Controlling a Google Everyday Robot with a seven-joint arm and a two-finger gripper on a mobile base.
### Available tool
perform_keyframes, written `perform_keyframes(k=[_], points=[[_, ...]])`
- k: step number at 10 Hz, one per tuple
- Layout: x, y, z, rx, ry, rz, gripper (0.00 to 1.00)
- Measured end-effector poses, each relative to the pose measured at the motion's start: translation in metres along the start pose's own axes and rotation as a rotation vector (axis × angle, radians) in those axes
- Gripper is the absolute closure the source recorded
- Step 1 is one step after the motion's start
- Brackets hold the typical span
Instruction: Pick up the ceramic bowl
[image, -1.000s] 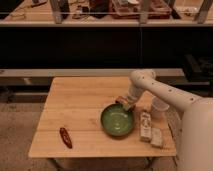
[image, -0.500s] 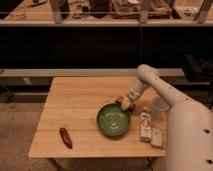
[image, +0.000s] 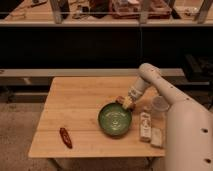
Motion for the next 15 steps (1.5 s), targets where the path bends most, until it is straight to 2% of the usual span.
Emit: perform_keyframes(k=[1,2,3,5,7,10,14,15], points=[[0.002,-0.004,0.003,0.006,-0.004,0.004,0.73],[0.006,-0.003,0.009,0.028,0.018,0.015,0.73],[0.006,0.002,0.01,0.024,0.031,0.021,0.73],[0.002,-0.005,0.008,0.007,0.014,0.002,0.73],[-0.003,-0.019,0.011,0.014,0.009,0.003,0.73],[-0.004,-0.009,0.016,0.011,0.008,0.018,0.73],[-0.002,-0.022,0.008,0.007,-0.015,0.007,0.73],[-0.005,-0.022,0.013,0.004,-0.019,0.006,0.73]])
